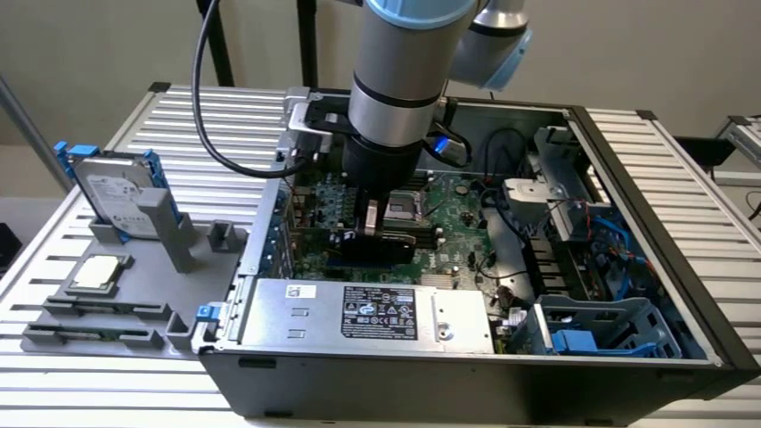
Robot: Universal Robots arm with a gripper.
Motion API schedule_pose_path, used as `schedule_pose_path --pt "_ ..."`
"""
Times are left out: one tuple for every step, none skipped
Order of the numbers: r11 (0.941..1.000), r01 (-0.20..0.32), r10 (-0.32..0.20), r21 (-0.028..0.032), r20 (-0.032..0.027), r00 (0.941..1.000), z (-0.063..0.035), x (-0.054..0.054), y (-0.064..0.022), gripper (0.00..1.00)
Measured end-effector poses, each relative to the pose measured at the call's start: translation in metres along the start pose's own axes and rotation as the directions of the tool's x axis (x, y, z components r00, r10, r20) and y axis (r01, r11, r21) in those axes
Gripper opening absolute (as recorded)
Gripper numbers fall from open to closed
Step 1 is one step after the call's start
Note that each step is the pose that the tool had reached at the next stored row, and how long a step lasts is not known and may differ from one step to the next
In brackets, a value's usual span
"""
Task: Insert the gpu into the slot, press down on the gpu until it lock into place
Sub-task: 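Insert the gpu into the slot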
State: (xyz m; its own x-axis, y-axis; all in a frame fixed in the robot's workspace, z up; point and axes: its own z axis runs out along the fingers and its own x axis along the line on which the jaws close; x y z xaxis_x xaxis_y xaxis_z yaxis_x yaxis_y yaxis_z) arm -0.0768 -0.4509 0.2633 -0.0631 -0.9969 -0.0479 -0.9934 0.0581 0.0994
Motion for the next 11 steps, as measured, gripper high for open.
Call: schedule_pose_path --pt "1.0 0.0 0.0 -0.0001 -0.0002 1.0 0.0 0.0 0.0 0.26" --pt "1.0 0.0 0.0 -0.0002 -0.0005 1.0 0.0 0.0001 0.0 0.26" --pt "1.0 0.0 0.0 -0.0006 -0.001 1.0 0.0 0.0001 0.0 0.26" --pt "1.0 0.0 0.0 -0.001 -0.0017 1.0 0.0001 0.0002 0.0 0.26" --pt "1.0 0.0 0.0 -0.0013 -0.0026 1.0 0.0003 0.0004 0.0 0.26" --pt "1.0 0.0 0.0 -0.0018 -0.0036 1.0 0.0005 0.0005 -0.0001 0.26" --pt "1.0 -0.001 0.0 -0.0023 -0.0048 1.0 0.0008 0.0007 -0.0002 0.26" --pt "1.0 -0.001 0.001 -0.0031 -0.0055 1.0 0.001 0.0009 -0.0002 0.26" --pt "1.0 -0.001 0.001 -0.0036 -0.006 1.0 0.0012 0.001 -0.0004 0.26" --pt "1.0 -0.001 0.001 -0.0038 -0.0065 1.0 0.0014 0.001 -0.0006 0.26" --pt "1.0 -0.001 0.001 -0.004 -0.007 1.0 0.0016 0.001 -0.0009 0.26"
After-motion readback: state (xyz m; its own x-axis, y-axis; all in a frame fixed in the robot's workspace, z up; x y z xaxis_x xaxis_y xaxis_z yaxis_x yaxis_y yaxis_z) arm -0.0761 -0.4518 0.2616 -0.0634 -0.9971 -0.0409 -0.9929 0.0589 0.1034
